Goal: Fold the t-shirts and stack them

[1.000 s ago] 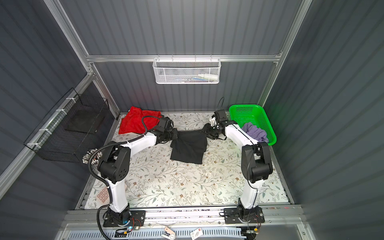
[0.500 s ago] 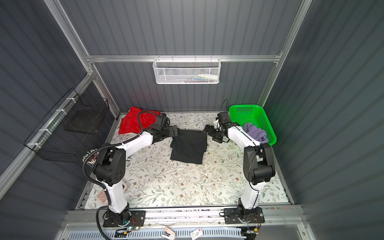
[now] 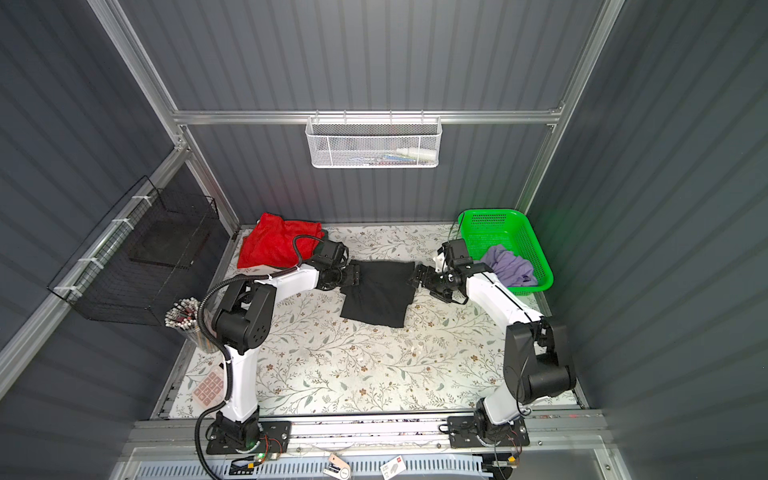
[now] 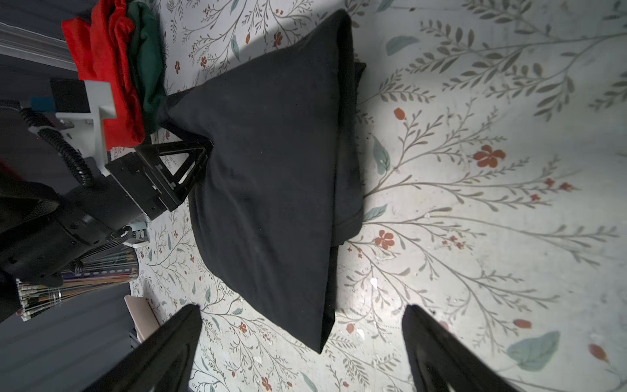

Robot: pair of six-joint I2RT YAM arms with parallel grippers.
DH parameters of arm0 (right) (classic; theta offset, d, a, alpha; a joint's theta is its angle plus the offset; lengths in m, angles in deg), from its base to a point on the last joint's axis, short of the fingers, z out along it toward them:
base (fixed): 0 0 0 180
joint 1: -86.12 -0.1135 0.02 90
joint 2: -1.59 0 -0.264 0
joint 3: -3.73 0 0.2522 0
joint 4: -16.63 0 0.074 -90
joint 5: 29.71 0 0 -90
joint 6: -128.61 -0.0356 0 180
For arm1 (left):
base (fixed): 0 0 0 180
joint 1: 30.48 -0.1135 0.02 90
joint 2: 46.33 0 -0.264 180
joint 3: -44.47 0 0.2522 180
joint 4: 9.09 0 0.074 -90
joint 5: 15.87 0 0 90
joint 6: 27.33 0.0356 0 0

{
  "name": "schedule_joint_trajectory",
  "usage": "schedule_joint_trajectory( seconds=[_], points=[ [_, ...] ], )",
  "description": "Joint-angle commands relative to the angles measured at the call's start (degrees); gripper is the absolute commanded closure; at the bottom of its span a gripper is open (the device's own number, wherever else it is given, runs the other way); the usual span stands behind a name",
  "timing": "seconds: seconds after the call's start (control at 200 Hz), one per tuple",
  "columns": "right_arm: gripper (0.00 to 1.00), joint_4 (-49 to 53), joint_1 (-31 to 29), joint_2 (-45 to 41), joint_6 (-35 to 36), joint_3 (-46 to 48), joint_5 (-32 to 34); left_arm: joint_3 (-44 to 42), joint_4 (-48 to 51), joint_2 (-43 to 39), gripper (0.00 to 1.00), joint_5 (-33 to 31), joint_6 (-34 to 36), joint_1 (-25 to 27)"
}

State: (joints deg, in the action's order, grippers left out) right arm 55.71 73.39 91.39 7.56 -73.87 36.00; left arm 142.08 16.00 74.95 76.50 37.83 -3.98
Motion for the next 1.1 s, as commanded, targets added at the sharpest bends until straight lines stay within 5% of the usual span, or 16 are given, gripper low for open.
schedule_joint_trajectory(
  seconds=[0.0,0.43,0.68,0.775,1.096],
  points=[
    [0.05,0.1,0.0,-0.6,-0.1,1.3,-0.1,0.0,-0.8,1.8,0.17,5.9,-2.1,-0.4],
    [0.05,-0.6,0.2,-1.2,0.0,2.5,-1.3,-4.6,-3.8,-0.1,0.25,8.3,-3.5,-0.5],
    [0.05,-1.0,0.3,-1.7,-0.4,3.3,-1.5,-3.5,-3.3,4.7,0.69,6.1,-5.7,-0.4],
    [0.05,-0.7,0.4,-1.7,-0.3,3.2,-1.3,-0.4,-2.1,4.9,1.0,4.6,-4.7,-0.4],
    [0.05,-1.5,0.5,-2.3,-0.7,4.2,-0.4,11.1,7.2,1.9,1.0,-3.4,4.0,-1.8]
  ],
)
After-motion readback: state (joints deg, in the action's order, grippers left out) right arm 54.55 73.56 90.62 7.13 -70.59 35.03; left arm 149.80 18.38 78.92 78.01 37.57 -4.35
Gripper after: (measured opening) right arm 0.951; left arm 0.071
